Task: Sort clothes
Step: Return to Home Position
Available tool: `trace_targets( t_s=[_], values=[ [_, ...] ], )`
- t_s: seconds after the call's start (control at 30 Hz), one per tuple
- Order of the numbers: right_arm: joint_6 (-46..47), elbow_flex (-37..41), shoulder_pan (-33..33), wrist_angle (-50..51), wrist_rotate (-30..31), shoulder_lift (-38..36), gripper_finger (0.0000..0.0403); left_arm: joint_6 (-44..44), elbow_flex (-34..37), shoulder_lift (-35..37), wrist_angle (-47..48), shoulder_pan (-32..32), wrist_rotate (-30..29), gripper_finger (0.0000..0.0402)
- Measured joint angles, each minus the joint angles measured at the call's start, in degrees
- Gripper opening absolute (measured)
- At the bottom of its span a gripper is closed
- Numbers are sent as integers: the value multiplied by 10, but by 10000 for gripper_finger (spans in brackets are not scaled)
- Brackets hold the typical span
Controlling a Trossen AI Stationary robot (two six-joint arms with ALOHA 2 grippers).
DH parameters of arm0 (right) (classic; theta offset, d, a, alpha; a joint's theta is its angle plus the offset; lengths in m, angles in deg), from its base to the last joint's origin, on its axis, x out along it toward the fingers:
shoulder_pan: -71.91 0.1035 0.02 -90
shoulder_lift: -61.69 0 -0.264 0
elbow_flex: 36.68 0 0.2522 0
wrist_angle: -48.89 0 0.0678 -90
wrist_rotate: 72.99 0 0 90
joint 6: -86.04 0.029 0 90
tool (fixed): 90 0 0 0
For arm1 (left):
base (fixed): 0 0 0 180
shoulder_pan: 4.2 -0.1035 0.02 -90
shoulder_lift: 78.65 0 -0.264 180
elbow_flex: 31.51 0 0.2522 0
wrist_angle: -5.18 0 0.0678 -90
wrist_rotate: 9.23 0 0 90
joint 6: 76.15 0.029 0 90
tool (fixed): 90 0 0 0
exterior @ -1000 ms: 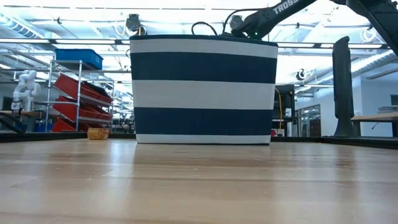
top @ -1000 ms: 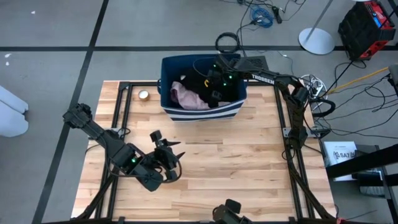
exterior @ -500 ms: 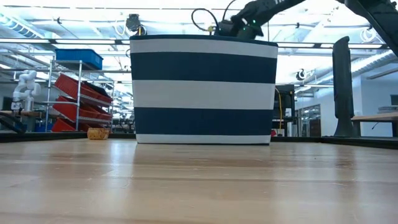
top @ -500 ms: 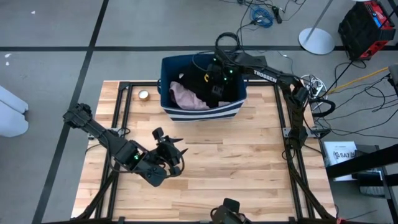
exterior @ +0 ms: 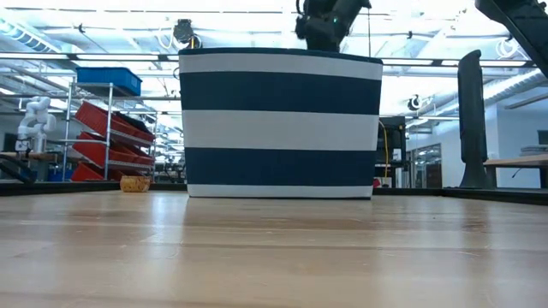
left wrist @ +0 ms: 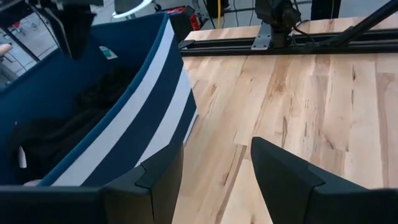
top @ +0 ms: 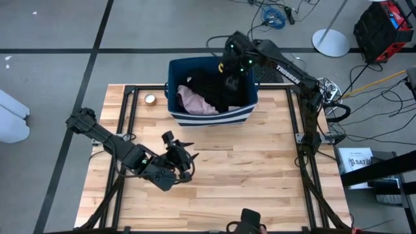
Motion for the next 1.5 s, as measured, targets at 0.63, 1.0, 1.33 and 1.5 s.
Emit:
trace_targets(
  t_s=[0.63,1.0,1.33,1.5],
  values=[
    [5,-54,0,103,-108,-135,240,168,0,92,-84,-16,48,199],
    [47,-48,1,122,-135,-309,240,157,0,196,15,-14,67,199],
    [103,130,1,45,-134,-519,240,134,0,307,73,-13,67,199],
    [136,309,1,-56,-133,-645,240,130,0,349,92,-13,66,199]
  ],
)
